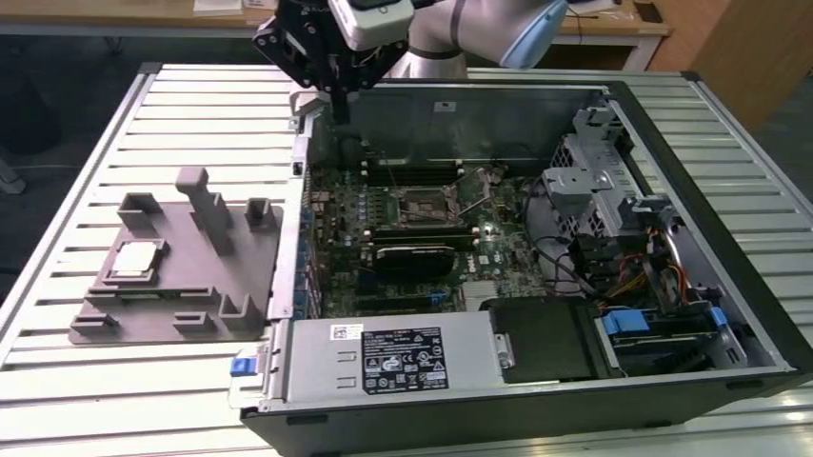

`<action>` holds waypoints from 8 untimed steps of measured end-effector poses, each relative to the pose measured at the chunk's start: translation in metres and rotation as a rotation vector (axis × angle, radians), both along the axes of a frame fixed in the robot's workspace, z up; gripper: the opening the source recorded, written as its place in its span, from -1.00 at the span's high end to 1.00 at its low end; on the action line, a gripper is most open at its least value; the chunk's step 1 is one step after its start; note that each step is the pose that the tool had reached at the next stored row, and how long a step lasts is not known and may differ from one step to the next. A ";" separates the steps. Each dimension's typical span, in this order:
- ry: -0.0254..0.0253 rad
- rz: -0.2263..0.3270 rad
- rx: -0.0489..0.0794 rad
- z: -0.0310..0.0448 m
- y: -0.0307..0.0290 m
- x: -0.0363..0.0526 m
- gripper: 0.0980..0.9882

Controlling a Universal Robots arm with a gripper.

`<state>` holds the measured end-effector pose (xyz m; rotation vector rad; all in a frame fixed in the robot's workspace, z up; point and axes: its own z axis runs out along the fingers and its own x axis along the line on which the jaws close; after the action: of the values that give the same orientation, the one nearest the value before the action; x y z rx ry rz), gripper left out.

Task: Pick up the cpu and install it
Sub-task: 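Reach for the cpu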

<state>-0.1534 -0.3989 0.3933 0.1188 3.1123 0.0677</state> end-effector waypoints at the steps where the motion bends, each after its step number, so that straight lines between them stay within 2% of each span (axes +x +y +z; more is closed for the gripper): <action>1: 0.0000 0.000 0.000 0.0000 0.0000 -0.0016 0.98; 8: 0.0000 0.000 0.000 0.0000 0.0000 -0.0129 0.98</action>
<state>-0.1664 -0.3989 0.3933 0.1192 3.1122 0.0677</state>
